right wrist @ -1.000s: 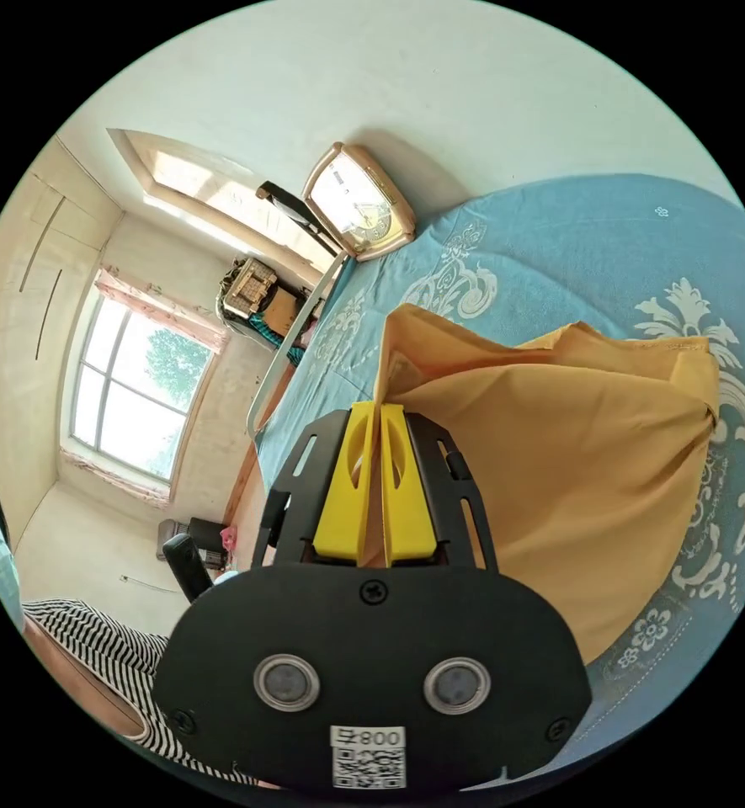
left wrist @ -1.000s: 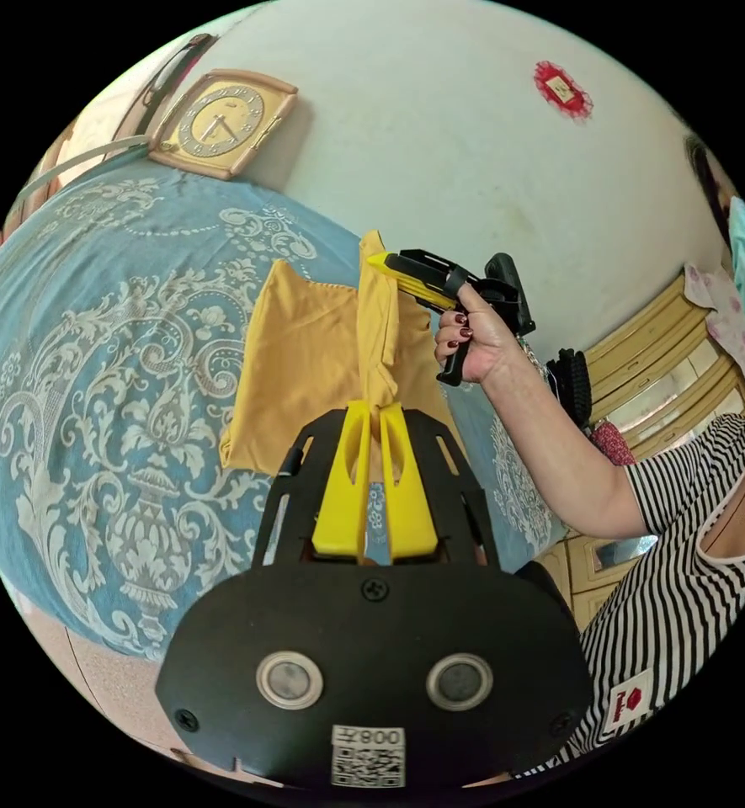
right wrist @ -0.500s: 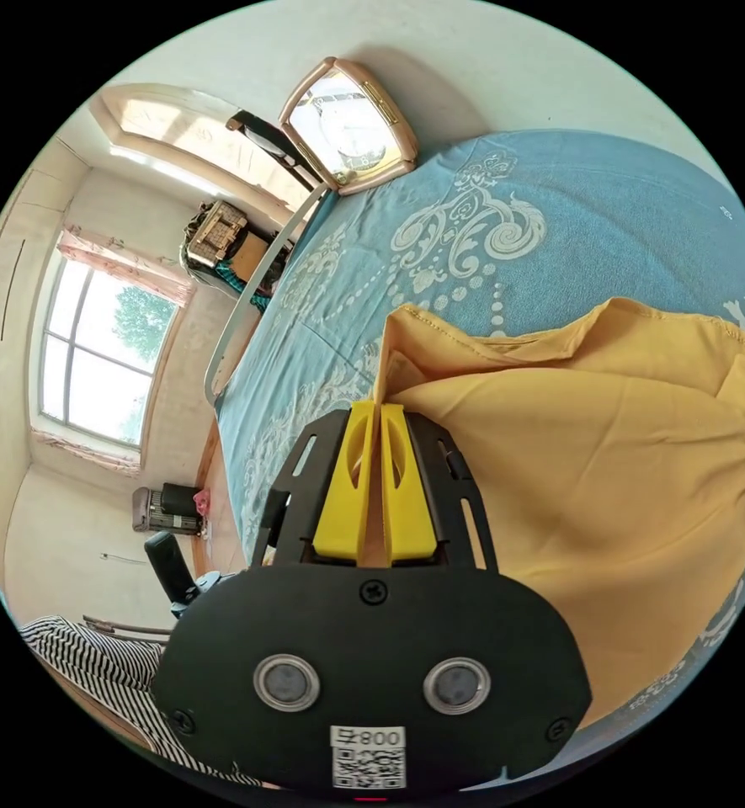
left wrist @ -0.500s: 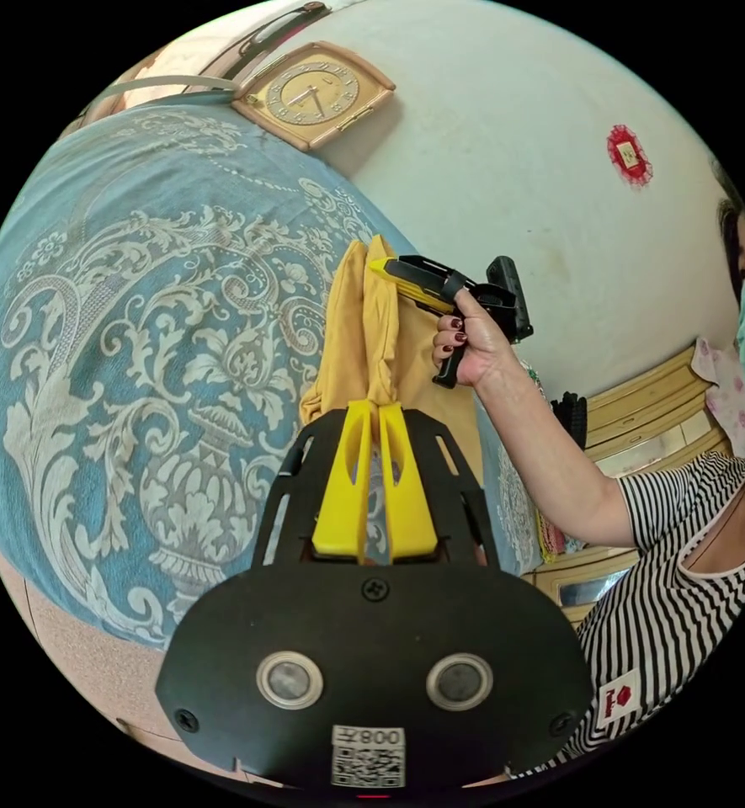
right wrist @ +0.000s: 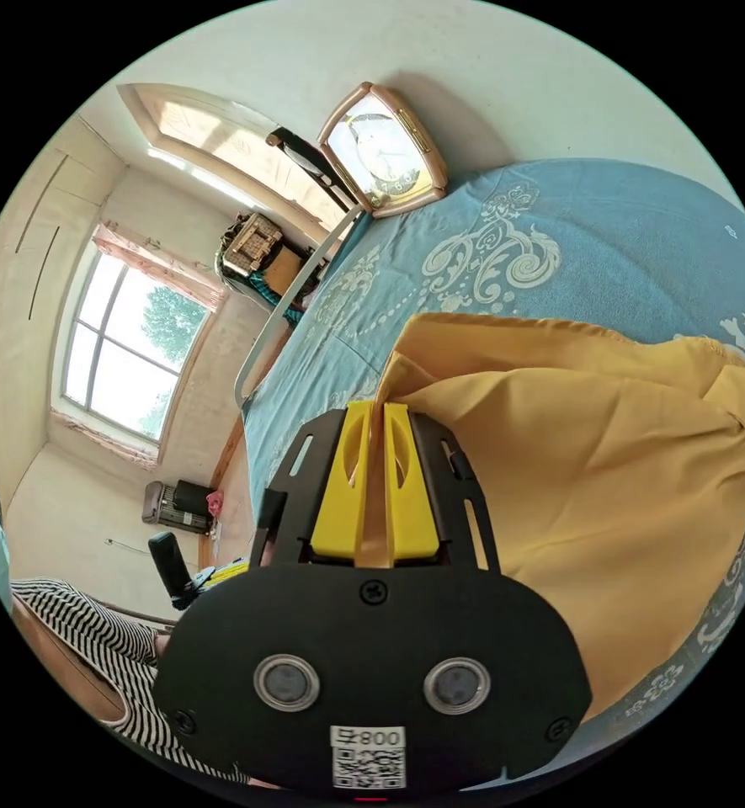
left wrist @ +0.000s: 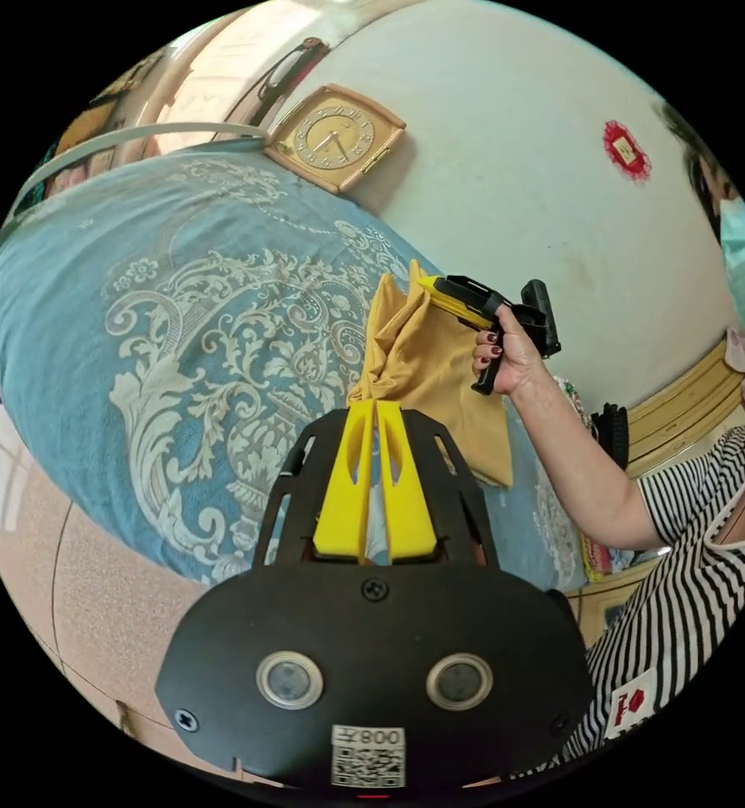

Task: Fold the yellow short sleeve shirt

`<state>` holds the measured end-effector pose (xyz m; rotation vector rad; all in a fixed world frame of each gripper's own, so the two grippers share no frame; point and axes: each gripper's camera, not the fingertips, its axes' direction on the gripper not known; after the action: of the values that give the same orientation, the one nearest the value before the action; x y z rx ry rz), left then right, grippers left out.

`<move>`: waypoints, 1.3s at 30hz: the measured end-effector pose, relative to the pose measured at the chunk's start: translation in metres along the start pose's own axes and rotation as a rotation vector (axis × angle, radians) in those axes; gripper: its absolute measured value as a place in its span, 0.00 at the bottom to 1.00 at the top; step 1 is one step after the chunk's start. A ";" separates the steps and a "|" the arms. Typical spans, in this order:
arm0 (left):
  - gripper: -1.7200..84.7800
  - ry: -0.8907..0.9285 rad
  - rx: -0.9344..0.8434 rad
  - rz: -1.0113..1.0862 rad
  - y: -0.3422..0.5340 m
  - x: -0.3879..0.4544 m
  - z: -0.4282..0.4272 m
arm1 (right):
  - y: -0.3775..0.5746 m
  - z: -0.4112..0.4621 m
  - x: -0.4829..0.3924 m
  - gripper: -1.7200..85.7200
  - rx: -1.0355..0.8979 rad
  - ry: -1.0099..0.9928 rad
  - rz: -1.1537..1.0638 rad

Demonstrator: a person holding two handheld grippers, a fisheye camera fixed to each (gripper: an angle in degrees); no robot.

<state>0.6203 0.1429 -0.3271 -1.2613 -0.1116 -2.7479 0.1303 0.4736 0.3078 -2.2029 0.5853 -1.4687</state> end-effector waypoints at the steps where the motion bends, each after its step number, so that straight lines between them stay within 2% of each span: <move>1: 0.03 -0.051 0.009 0.044 0.000 0.009 -0.002 | 0.003 -0.009 -0.004 0.05 0.021 0.001 -0.019; 5: 0.02 -0.054 -0.006 0.192 -0.009 0.037 0.011 | 0.003 -0.026 -0.015 0.07 0.064 -0.044 -0.022; 9: 0.02 -0.049 -0.044 0.225 -0.020 0.049 0.032 | -0.005 -0.026 -0.029 0.10 0.051 -0.037 -0.040; 12: 0.02 -0.094 -0.145 0.202 -0.021 0.049 0.053 | -0.012 -0.029 -0.037 0.10 0.044 -0.024 -0.060; 15: 0.02 -0.093 -0.125 0.193 -0.019 0.052 0.052 | -0.018 -0.027 -0.039 0.07 0.011 0.010 -0.080; 19: 0.02 -0.103 -0.133 0.198 -0.017 0.061 0.054 | -0.017 -0.006 -0.039 0.03 -0.091 0.112 -0.105; 22: 0.02 -0.089 -0.154 0.176 -0.019 0.064 0.058 | -0.021 0.032 -0.030 0.03 -0.245 0.181 -0.097; 28: 0.02 -0.070 -0.172 0.149 -0.020 0.075 0.062 | -0.019 0.020 -0.038 0.02 -0.246 0.174 -0.138; 34: 0.02 -0.054 -0.104 0.177 -0.020 0.106 0.045 | 0.059 -0.084 -0.032 0.02 -0.115 0.111 -0.126; 39: 0.02 -0.159 -0.161 0.190 -0.020 0.119 0.052 | 0.162 -0.118 -0.023 0.02 -0.212 0.046 -0.089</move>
<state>0.5793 0.1602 -0.2037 -1.4481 0.2094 -2.5359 -0.0049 0.3404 0.2408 -2.3892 0.6949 -1.5695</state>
